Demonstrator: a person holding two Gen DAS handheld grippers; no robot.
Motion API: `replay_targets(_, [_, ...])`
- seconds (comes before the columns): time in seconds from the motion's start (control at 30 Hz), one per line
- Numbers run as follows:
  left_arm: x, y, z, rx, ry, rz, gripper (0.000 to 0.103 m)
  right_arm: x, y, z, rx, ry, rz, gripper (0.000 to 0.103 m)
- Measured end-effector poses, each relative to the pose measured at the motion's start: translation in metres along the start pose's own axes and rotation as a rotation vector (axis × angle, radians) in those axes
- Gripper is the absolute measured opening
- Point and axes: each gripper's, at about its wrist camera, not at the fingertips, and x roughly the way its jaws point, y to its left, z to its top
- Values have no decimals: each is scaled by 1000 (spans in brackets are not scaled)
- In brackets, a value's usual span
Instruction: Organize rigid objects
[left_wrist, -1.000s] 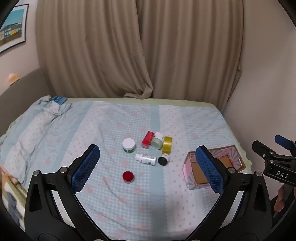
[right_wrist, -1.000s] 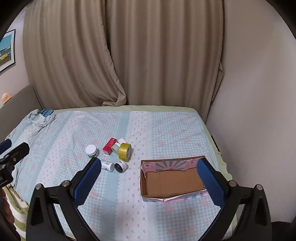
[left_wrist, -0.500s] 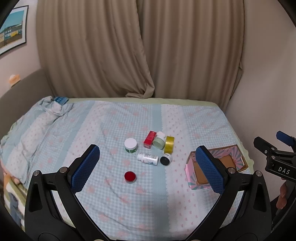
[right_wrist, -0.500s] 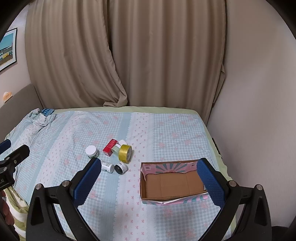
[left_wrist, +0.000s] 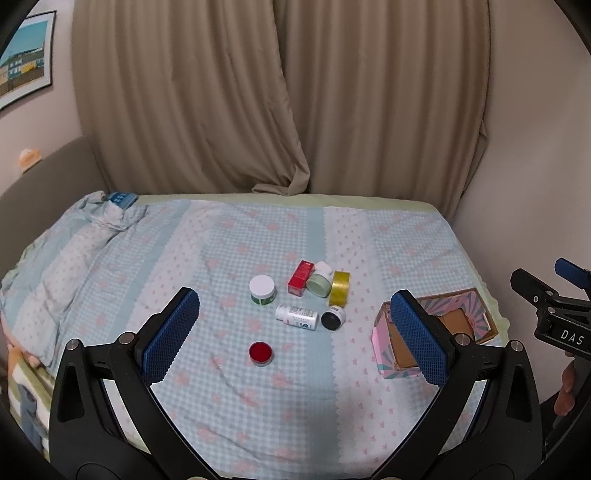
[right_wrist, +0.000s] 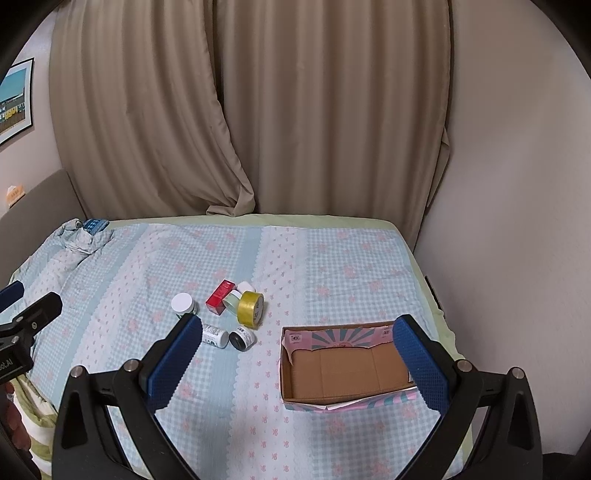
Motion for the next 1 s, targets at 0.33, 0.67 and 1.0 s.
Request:
replay_targets(0.33, [1,1,1,-2,2,-2,103,3,0,-1,0,-4,3,103])
replay_targets(0.67, [2,1,3,-3,5,-1,103,3,0,-2,0,-7,5,103])
replay_targets(1.0, [5,0,6,-2,5,2,103,7,0,2,0,-12,8,103])
